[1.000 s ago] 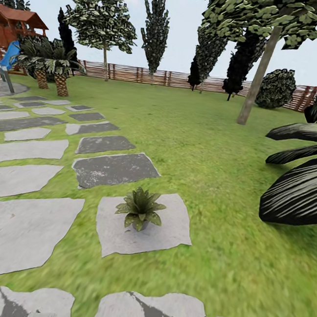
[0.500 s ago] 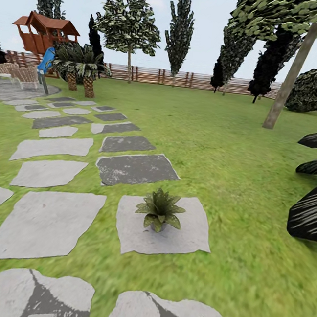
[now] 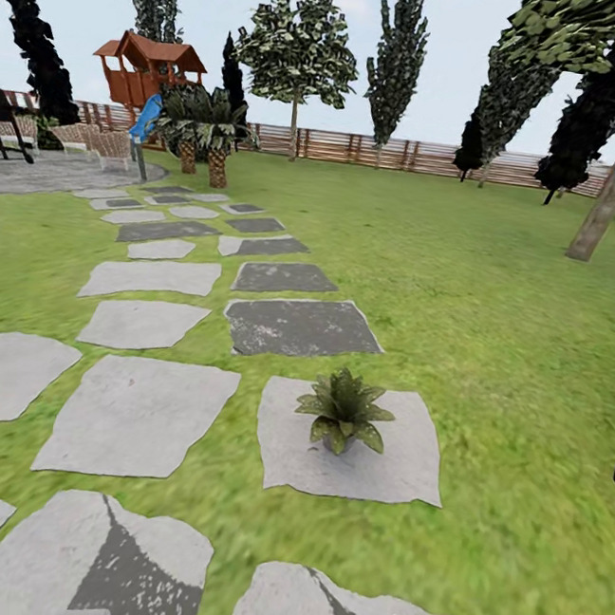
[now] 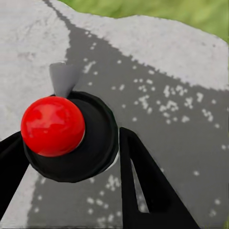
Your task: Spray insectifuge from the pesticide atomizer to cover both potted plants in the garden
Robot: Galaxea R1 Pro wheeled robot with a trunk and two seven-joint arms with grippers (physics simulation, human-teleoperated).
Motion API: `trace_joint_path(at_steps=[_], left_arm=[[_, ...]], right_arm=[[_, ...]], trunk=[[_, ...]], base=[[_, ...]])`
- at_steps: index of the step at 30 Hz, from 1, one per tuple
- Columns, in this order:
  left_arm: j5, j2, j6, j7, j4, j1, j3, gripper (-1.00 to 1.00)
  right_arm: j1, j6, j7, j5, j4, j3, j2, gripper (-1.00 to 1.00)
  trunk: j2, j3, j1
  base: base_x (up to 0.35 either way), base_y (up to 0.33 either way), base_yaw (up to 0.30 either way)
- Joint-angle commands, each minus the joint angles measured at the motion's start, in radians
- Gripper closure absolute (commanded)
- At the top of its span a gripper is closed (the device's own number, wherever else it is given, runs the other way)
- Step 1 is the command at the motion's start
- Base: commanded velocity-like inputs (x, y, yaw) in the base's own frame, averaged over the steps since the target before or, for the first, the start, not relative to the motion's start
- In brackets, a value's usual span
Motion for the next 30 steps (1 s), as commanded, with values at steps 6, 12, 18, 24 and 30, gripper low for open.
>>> trace_joint_path(at_steps=[6, 12, 18, 24, 30], left_arm=[[-0.001, 0.000, -0.003, -0.003, 0.001, -0.001, 0.005, 1.00], [-0.001, -0.001, -0.003, -0.003, 0.001, -0.001, 0.005, 1.00], [-0.001, -0.001, -0.002, -0.003, 0.001, -0.001, 0.005, 1.00], [-0.001, -0.002, -0.002, -0.003, 0.001, -0.001, 0.005, 1.00], [0.001, -0.003, -0.003, -0.002, 0.000, -0.001, 0.006, 1.00]], right_arm=[[0.000, -0.002, -0.004, 0.011, 0.001, -0.008, 0.002, -1.00], [0.000, -0.002, -0.003, 0.012, 0.000, -0.007, 0.007, -1.00], [0.000, -0.002, -0.003, 0.012, 0.000, -0.007, 0.008, -1.00], [0.000, -0.002, -0.003, 0.012, 0.000, -0.006, 0.007, -1.00], [0.000, -0.002, -0.003, 0.012, 0.000, -0.006, 0.008, -1.00]], trunk=[[0.000, -0.006, 0.000], [0.000, -0.011, 0.000], [0.000, -0.016, 0.000], [0.000, -0.021, 0.000], [0.000, -0.026, 0.000]], base=[[0.000, 0.000, 0.264], [0.000, 0.000, 0.264], [0.000, 0.000, 0.264], [0.000, 0.000, 0.264], [0.000, 0.000, 0.264]])
